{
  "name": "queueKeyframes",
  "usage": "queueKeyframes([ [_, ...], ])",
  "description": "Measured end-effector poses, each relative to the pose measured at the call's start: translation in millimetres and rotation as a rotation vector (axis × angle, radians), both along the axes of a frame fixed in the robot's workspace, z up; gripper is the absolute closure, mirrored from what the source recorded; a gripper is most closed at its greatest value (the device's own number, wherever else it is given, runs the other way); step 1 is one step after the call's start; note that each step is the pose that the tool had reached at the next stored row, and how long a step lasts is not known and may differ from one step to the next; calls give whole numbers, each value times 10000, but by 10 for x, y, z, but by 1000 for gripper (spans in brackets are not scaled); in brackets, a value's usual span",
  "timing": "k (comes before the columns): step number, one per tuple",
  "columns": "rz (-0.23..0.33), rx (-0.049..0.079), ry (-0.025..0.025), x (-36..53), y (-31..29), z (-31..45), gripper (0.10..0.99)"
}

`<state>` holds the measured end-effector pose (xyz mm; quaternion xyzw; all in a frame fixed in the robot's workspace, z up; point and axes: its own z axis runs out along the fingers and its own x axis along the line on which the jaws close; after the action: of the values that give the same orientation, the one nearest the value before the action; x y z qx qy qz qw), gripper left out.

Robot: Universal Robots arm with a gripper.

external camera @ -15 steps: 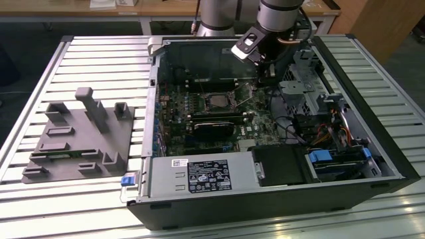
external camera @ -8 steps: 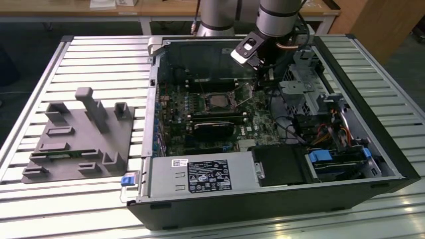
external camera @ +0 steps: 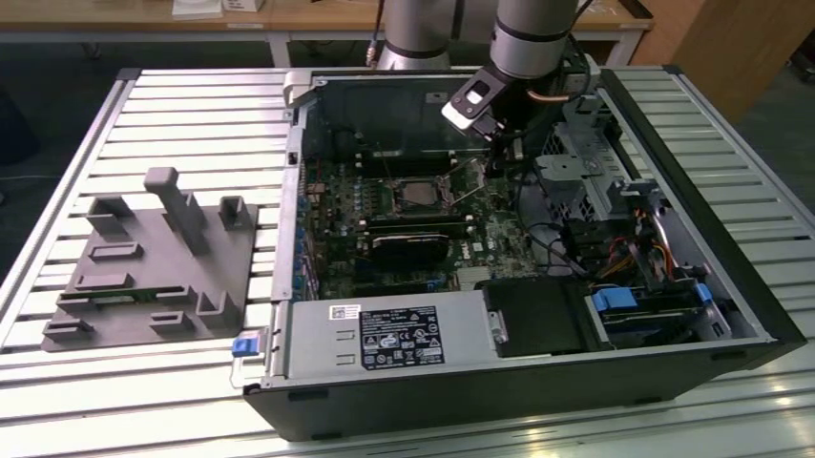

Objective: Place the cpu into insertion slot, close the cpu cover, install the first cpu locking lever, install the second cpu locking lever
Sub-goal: 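Close the cpu cover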

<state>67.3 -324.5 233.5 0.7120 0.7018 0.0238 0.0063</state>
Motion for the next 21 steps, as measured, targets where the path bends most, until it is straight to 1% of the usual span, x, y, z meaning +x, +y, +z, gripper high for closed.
queueKeyframes([
  [9, 0, 10, 0, 0, 0, -1, 980],
  [10, 1, 14, 24, 1, 1, -2, 980],
  [11, 1, 14, 111, 3, 0, -2, 980],
  [12, 0, 12, 220, 5, 0, -2, 980],
  [13, 1, 11, 352, 8, 0, -2, 980],
  [15, -1, 11, 576, 13, 0, -3, 980],
  [18, 0, 11, 975, 21, 1, -4, 980],
  [19, 0, 11, 1084, 23, 1, -4, 980],
  [20, -1, 11, 1113, 23, 1, -4, 980],
  [21, -1, 11, 1114, 23, 1, -4, 980],
])
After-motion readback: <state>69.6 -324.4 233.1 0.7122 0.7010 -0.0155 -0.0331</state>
